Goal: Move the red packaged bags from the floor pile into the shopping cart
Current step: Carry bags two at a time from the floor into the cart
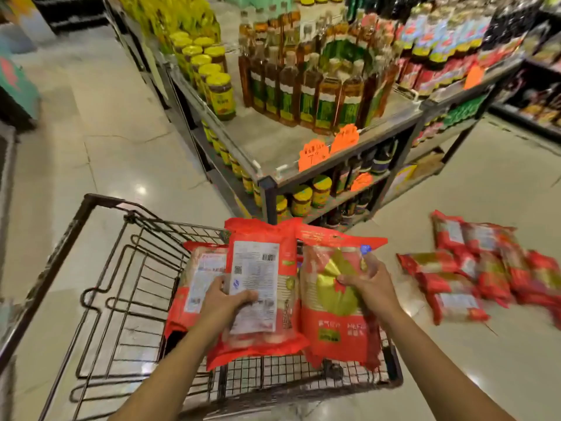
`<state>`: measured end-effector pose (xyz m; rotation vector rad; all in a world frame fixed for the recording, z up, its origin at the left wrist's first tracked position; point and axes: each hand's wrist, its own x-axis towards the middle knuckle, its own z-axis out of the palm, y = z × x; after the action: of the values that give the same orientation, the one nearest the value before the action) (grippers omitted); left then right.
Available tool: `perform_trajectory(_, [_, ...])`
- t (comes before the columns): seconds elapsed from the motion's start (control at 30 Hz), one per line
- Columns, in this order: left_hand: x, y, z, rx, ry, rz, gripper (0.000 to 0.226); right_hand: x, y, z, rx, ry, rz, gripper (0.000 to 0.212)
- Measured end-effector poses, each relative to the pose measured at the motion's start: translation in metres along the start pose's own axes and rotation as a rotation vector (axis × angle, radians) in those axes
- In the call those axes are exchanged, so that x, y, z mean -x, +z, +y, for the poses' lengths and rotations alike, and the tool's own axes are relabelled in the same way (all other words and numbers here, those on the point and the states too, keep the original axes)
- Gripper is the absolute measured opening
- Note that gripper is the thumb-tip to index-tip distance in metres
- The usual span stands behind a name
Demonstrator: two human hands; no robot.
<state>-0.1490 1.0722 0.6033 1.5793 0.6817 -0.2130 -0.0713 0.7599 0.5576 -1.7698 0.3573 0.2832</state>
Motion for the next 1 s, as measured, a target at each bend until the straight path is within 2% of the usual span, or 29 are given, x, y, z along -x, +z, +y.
perform_trajectory(0.07, [-0.031,0.009,-0.015,-0.024,-0.046,0.007,0.047,-0.019,0.009,0.01,0.042,0.089,-0.013,0.089])
perform_trajectory(0.13, [-0.057,0.02,-0.028,-0.055,-0.102,0.005,0.048,-0.034,0.016,0.017,0.079,0.144,0.012,0.06])
perform_trajectory(0.2, [-0.082,0.029,-0.043,-0.06,-0.156,-0.017,0.042,-0.055,0.02,0.032,0.089,0.171,-0.02,0.055])
perform_trajectory(0.27, [-0.107,0.035,-0.06,-0.044,-0.201,-0.036,0.036,-0.08,0.022,0.048,0.088,0.226,-0.06,0.072])
perform_trajectory(0.33, [-0.127,0.04,-0.079,-0.035,-0.253,-0.046,0.043,-0.105,0.02,0.07,0.049,0.273,-0.063,0.107])
perform_trajectory(0.37, [-0.136,0.041,-0.089,-0.028,-0.276,-0.055,0.046,-0.114,0.018,0.08,0.035,0.312,-0.051,0.117])
perform_trajectory(0.43, [-0.147,0.044,-0.104,-0.01,-0.306,-0.075,0.043,-0.118,0.02,0.085,0.032,0.356,-0.022,0.124])
perform_trajectory(0.5, [-0.153,0.047,-0.113,-0.028,-0.305,-0.069,0.039,-0.114,0.027,0.08,0.068,0.361,-0.024,0.116])
perform_trajectory(0.57, [-0.154,0.05,-0.113,-0.085,-0.284,-0.064,0.035,-0.11,0.035,0.078,0.149,0.311,0.018,0.105])
perform_trajectory(0.7, [-0.15,0.051,-0.104,-0.299,-0.194,-0.056,0.041,-0.102,0.044,0.072,0.313,0.181,0.151,0.1])
perform_trajectory(0.83, [-0.145,0.046,-0.087,-0.556,-0.063,-0.087,0.049,-0.091,0.047,0.052,0.639,0.096,0.186,0.089])
perform_trajectory(0.9, [-0.136,0.043,-0.07,-0.698,0.024,-0.09,0.059,-0.08,0.051,0.034,0.79,0.015,0.181,0.08])
perform_trajectory(1.0, [-0.116,0.04,-0.028,-0.979,0.238,-0.114,0.075,-0.062,0.066,0.0,1.002,-0.168,0.068,0.074])
